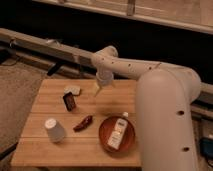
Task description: Place the ceramic cup over the eraser
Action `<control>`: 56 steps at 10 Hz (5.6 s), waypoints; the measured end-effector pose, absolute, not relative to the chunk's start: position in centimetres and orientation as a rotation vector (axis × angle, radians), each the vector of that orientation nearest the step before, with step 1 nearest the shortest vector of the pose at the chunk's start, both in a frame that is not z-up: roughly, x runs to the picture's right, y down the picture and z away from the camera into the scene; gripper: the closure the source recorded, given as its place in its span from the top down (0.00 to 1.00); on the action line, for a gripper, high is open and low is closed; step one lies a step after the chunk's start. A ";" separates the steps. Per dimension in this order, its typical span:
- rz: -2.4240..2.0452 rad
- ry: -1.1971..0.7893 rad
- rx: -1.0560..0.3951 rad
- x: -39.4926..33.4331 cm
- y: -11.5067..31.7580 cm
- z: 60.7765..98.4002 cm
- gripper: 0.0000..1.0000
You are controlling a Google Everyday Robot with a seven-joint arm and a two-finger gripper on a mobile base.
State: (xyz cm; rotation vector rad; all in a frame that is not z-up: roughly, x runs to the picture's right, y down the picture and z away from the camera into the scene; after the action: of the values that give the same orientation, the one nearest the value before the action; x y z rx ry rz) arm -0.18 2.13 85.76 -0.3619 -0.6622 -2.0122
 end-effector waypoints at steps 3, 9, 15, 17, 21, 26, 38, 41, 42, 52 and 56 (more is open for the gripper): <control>-2.136 -0.649 -0.325 -4.5 4.3 82.2 0.80; -2.421 -0.740 -0.206 -14.0 9.6 75.3 0.80; -2.623 -0.835 -0.102 -19.3 14.2 71.0 0.80; -2.699 -0.842 -0.067 -21.4 15.9 70.0 0.80; -2.844 -0.863 0.025 -23.9 17.5 70.1 0.80; -2.980 -0.824 0.094 -25.5 18.1 72.3 0.80; -3.023 -0.799 0.136 -26.8 17.7 74.2 0.80; -3.023 -0.812 0.133 -26.8 18.0 74.3 0.80; -3.025 -0.820 0.133 -26.8 18.2 74.3 0.80; -3.062 -0.907 0.210 -28.7 18.7 75.8 0.80; -3.071 -0.963 0.173 -29.1 19.2 76.2 0.52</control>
State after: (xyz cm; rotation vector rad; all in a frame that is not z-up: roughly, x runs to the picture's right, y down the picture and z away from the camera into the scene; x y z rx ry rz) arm -29.06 19.23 76.19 0.1725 -0.9634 -3.0713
